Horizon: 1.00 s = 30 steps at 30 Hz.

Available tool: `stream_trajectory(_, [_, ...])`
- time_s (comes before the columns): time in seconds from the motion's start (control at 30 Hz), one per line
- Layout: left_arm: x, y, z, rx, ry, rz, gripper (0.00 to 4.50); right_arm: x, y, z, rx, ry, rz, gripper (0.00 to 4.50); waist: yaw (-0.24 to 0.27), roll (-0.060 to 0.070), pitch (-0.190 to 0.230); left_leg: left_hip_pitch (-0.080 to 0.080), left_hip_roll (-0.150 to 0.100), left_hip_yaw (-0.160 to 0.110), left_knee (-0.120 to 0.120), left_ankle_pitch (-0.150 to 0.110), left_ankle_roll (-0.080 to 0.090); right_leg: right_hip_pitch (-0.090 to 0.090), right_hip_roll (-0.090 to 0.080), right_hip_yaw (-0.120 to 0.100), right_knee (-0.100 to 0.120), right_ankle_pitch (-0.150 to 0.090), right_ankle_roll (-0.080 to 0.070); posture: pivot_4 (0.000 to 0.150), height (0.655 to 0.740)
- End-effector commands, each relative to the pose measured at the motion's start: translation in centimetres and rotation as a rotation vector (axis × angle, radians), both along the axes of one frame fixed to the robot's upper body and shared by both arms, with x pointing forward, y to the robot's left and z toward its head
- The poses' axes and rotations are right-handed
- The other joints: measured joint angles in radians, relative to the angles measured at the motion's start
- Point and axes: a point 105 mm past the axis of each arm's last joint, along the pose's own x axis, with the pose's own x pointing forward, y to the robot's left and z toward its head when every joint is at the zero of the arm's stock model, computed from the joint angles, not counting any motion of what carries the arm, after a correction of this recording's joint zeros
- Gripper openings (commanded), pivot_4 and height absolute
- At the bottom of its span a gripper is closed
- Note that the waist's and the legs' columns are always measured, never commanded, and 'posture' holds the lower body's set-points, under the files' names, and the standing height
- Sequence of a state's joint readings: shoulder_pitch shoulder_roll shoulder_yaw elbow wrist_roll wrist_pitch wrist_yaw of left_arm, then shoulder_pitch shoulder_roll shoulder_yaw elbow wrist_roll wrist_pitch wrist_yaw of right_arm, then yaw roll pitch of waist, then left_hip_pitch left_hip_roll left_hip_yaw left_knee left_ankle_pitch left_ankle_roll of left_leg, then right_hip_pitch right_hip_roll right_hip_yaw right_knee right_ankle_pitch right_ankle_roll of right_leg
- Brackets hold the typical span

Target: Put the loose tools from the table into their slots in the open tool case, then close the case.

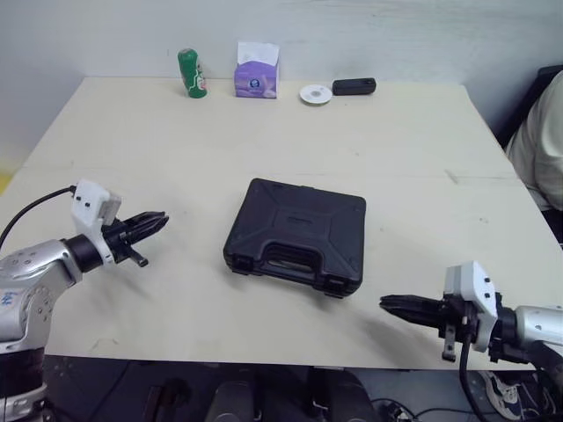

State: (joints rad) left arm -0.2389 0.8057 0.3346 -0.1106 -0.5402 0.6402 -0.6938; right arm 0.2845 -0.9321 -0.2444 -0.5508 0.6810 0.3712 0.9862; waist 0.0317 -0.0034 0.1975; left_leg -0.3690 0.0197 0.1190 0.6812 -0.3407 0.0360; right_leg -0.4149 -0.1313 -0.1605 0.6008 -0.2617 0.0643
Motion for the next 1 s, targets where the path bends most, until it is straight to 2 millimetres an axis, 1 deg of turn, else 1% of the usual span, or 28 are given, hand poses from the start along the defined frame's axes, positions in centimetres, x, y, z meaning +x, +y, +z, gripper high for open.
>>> stream_trajectory(0.03, [2.9,-1.2,0.6,0.041,-0.041,-0.043,0.03,-0.3,1.7,-0.6,0.000,-0.004,0.065,0.00,0.000,0.000,0.000,0.000,0.000,0.000,0.000,0.000,0.000,0.000,0.000,0.000,0.000,0.000,0.000,0.150,0.7278])
stream_trajectory(0.13, [5.9,-3.0,0.3,0.075,-0.047,-0.088,0.03,-0.2,2.4,-1.7,-0.022,0.003,0.095,0.00,0.005,-0.001,0.000,-0.001,-0.001,0.001,0.000,0.003,0.004,-0.001,0.000,0.000,0.001,0.000,0.000,0.150,0.7278])
stream_trajectory(0.2, [8.0,-4.2,0.3,0.085,-0.049,-0.101,0.03,0.2,2.7,-2.0,-0.023,0.001,0.096,0.00,0.007,-0.001,0.000,-0.001,-0.001,0.001,0.000,0.003,0.005,-0.001,0.001,-0.001,0.004,0.000,0.001,0.150,0.7278])
stream_trajectory(0.27, [9.6,-5.1,0.2,0.111,-0.056,-0.105,0.03,0.5,2.9,-2.2,-0.028,0.001,0.103,0.00,0.006,-0.003,0.000,-0.003,-0.002,0.002,0.001,0.005,0.007,-0.001,0.001,-0.001,0.004,0.001,0.002,0.150,0.7278])
stream_trajectory(0.37, [11.3,-6.7,0.2,0.165,-0.066,-0.135,0.03,0.6,3.3,-2.6,-0.039,0.004,0.125,0.00,-0.001,-0.006,0.000,-0.003,-0.003,0.003,0.002,0.005,0.009,-0.001,0.001,0.000,0.003,0.002,0.004,0.150,0.7278])
stream_trajectory(0.47, [12.7,-9.1,0.6,0.180,-0.066,-0.186,0.03,0.6,3.7,-3.2,-0.047,0.008,0.133,0.00,-0.003,-0.008,0.000,-0.004,-0.003,0.003,0.002,0.006,0.010,-0.001,0.001,-0.001,0.003,0.002,0.004,0.150,0.7278])
stream_trajectory(0.67, [14.0,-12.3,1.1,0.223,-0.080,-0.241,0.03,1.2,4.3,-3.9,-0.060,-0.016,0.108,0.00,-0.010,-0.009,0.001,-0.004,-0.004,0.003,0.002,0.006,0.010,-0.001,0.000,-0.001,0.002,0.003,0.005,0.150,0.7278])
stream_trajectory(0.8, [14.4,-12.8,1.1,0.272,-0.086,-0.230,0.03,2.1,4.5,-4.0,-0.074,-0.051,0.082,0.00,-0.008,-0.010,0.001,-0.004,-0.004,0.003,0.002,0.007,0.010,-0.001,0.000,-0.001,0.003,0.003,0.005,0.150,0.7278])
stream_trajectory(0.87, [14.3,-13.1,1.0,0.274,-0.080,-0.247,0.03,2.7,4.5,-4.2,-0.083,-0.069,0.059,0.00,-0.008,-0.011,0.001,-0.004,-0.004,0.003,0.002,0.007,0.010,-0.001,0.000,-0.001,0.003,0.003,0.005,0.150,0.7278])
stream_trajectory(1.0, [13.2,-14.2,0.1,0.265,-0.049,-0.373,0.03,3.7,4.3,-4.4,-0.093,-0.098,0.019,0.00,-0.007,-0.011,0.001,-0.005,-0.004,0.003,0.002,0.007,0.011,-0.002,0.000,-0.001,0.003,0.003,0.005,0.150,0.7278])
